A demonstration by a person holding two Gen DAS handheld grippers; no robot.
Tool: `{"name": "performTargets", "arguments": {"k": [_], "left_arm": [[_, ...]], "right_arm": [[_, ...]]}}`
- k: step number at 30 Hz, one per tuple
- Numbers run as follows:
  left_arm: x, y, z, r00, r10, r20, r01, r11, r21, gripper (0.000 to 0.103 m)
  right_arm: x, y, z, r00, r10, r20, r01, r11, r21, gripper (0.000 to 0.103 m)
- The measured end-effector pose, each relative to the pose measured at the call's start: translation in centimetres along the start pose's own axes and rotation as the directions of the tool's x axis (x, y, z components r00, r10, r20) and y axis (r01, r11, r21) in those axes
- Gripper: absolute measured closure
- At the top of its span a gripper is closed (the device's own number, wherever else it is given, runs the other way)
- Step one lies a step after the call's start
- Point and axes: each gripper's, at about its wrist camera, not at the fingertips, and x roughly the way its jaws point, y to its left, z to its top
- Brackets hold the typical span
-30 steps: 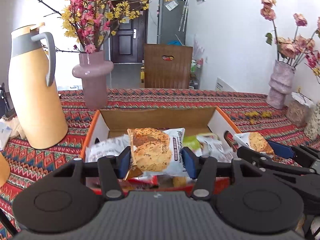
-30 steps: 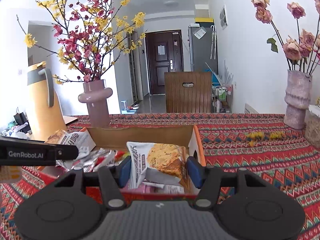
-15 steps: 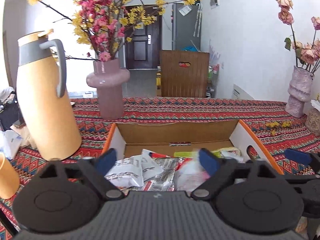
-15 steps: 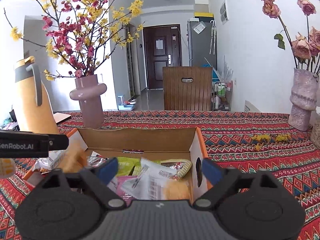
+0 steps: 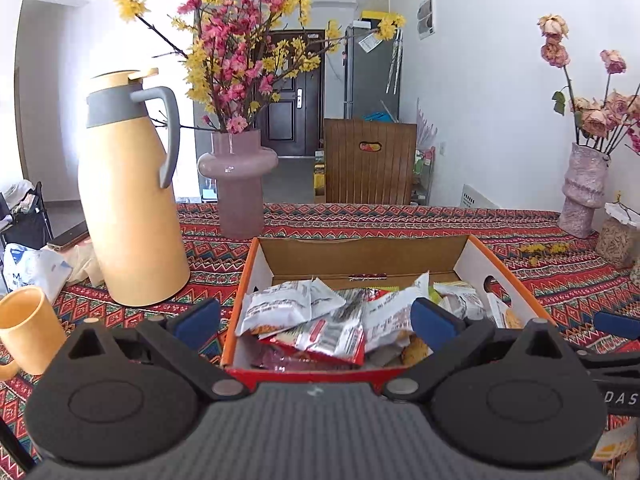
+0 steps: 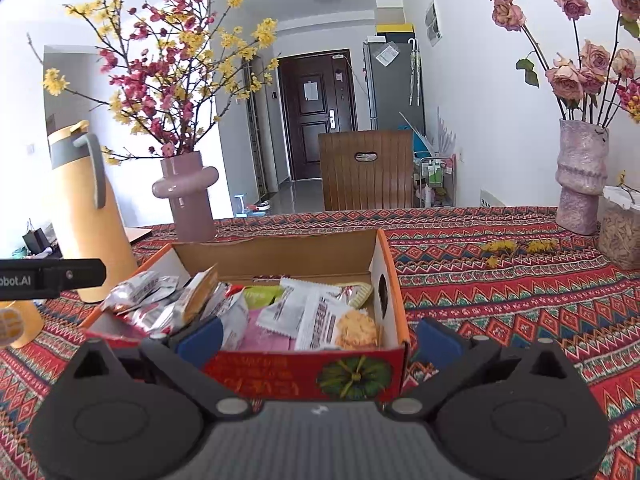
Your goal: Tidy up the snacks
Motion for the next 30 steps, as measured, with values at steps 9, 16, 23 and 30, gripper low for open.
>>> {"name": "performTargets", "arguments": {"k": [9, 16, 23, 30], "left_arm": [[-4.2, 1.1, -4.4, 0.999, -0.049, -0.023, 0.05, 0.999, 0.014, 0.0], [-5.8, 0.6, -7.4, 0.994, -0.083, -0.067, 0.087, 0.995, 0.05, 0.0], [-6.5, 0.7, -8.6, 0.992, -0.094, -0.087, 0.097, 0.994, 0.039, 0.0], [-7.0, 0.8, -8.8, 0.991, -0.1, -0.088, 0.103, 0.994, 0.032, 0.0]], "right_arm": [[-5.4, 0.9, -2.7, 1.0, 0.004, -0.014, -0.004, 0.999, -0.038, 0.0], [-6.9, 1.4, -4.9, 0.997, 0.012, -0.075, -0.015, 0.999, -0.032, 0.0], [-7.8, 1.4, -6.1, 0.995, 0.022, -0.093, -0.022, 1.0, -0.009, 0.0], [-8.2, 1.5, -6.4, 0.995, 0.027, -0.094, -0.028, 1.0, -0.003, 0.0]]}}
